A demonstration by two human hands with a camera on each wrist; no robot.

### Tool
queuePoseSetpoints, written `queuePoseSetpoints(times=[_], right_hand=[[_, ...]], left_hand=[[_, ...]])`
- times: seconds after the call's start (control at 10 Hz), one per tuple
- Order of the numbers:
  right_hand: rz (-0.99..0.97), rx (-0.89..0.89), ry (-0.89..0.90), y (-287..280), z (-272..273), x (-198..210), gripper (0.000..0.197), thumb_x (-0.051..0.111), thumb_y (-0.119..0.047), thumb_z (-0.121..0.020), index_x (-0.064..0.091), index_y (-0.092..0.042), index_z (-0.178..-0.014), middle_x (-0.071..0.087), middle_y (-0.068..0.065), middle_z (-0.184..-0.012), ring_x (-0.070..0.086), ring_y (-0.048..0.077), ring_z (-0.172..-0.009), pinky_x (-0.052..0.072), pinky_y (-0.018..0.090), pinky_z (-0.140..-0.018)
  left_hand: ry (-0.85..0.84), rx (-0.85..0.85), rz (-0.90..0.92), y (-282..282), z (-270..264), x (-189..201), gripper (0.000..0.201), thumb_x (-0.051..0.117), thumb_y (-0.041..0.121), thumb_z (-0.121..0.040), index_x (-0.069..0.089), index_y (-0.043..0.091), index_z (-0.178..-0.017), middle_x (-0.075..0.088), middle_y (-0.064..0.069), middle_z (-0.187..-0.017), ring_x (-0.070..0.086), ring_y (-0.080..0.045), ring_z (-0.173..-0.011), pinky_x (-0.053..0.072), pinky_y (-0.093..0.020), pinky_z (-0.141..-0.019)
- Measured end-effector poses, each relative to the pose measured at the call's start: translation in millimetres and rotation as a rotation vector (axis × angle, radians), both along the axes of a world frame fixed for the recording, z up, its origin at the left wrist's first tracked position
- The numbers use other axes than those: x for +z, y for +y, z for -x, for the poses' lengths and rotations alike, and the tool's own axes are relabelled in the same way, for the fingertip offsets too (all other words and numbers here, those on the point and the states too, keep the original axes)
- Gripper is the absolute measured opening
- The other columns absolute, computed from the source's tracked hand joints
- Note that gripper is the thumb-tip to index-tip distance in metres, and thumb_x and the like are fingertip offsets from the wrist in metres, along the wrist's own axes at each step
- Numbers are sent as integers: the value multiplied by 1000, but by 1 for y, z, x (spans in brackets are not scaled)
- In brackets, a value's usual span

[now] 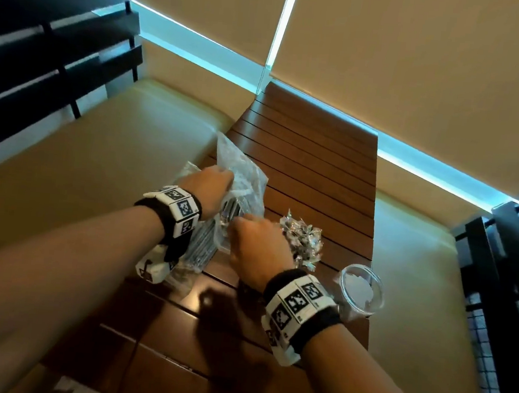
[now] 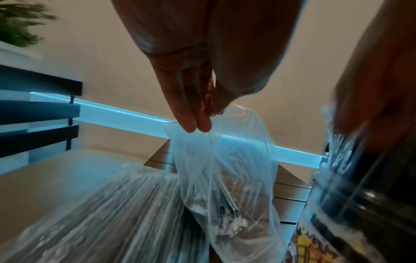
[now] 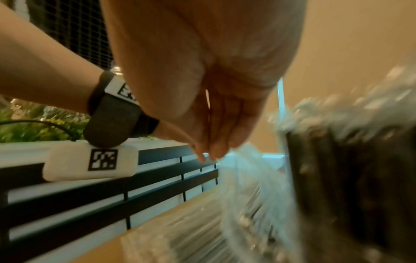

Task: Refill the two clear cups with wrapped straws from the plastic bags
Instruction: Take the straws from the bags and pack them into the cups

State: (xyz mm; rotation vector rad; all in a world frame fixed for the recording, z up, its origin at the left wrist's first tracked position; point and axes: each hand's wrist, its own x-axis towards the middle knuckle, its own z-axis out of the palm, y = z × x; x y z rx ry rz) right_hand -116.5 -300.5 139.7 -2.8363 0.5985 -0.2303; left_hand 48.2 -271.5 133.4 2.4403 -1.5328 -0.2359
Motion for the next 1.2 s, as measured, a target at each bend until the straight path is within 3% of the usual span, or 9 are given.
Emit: queuePoseSetpoints(times=[0.2,0.4,0.5,0.6,0.7,0.8,0.9,1.0,1.2], right_hand=[[-401,-329,77,-7,-50,-30,19,54,-7,-91,65,-4,-107,67,14,-108,62,30,-103,45,29,-77],[-474,-639,150,-26,-76,-42,39,52,-33,-94,52,-10,-125,61,9,-118,61,29,-110,53,42,-91],[-601,-684,245,-36,-79,-45,56,56,-34,-96,40,-1,-139,57,14,-129,57,30,-117,51,39,-96],[-580,-650,285,-36,-88,-59,47,61,-21,-94,46,-4,-135,53,9,-133,52,27,-123,41,26,-84],[-531,-631,265,-34,-87,-53,34,47,-21,-101,48,-9,-133,51,4,-135,45,24,-128,33,28,-95],[-545,-544,402,-46,-92,-65,39,47,-19,-101,48,-3,-137,50,6,-96,46,22,-116,38,32,-99],[-537,-461,466,-51,-102,-78,19,47,-19,-101,62,-11,-110,28,-4,-70,35,16,-95,35,18,-61],[-455,-532,327,-52,-98,-72,18,51,-18,-95,43,-16,-79,43,3,-76,43,13,-79,38,22,-66],[-538,-613,333,-52,-93,-51,27,54,-25,-96,57,-5,-114,61,11,-105,60,30,-105,48,32,-79]], left_hand=[[-43,-161,18,-1,11,21,27,60,8,-86,37,19,-95,55,-5,-89,59,-33,-82,44,-37,-65],[-60,-261,45,3,14,33,30,56,-3,-87,34,16,-92,40,5,-73,46,-20,-66,37,-29,-57],[-68,-275,46,5,11,40,31,57,-4,-86,33,16,-91,37,6,-71,53,-25,-71,43,-35,-59],[-60,-328,18,7,12,40,31,57,-2,-87,34,17,-92,37,5,-73,53,-24,-71,47,-36,-60],[-69,-373,35,8,11,31,39,62,-3,-84,31,20,-90,34,7,-73,45,-16,-63,41,-27,-52],[-75,-388,27,11,7,24,36,62,0,-86,32,19,-92,31,10,-72,31,-5,-57,26,-20,-48],[-42,-381,28,16,2,23,25,58,1,-88,38,15,-95,32,10,-73,37,-10,-59,27,-22,-50],[-2,-340,56,16,-5,22,25,55,-4,-85,40,14,-94,33,10,-74,41,-15,-66,29,-23,-53],[-11,-269,108,8,-16,19,35,60,-6,-81,38,18,-91,47,2,-86,48,-20,-72,34,-27,-59]])
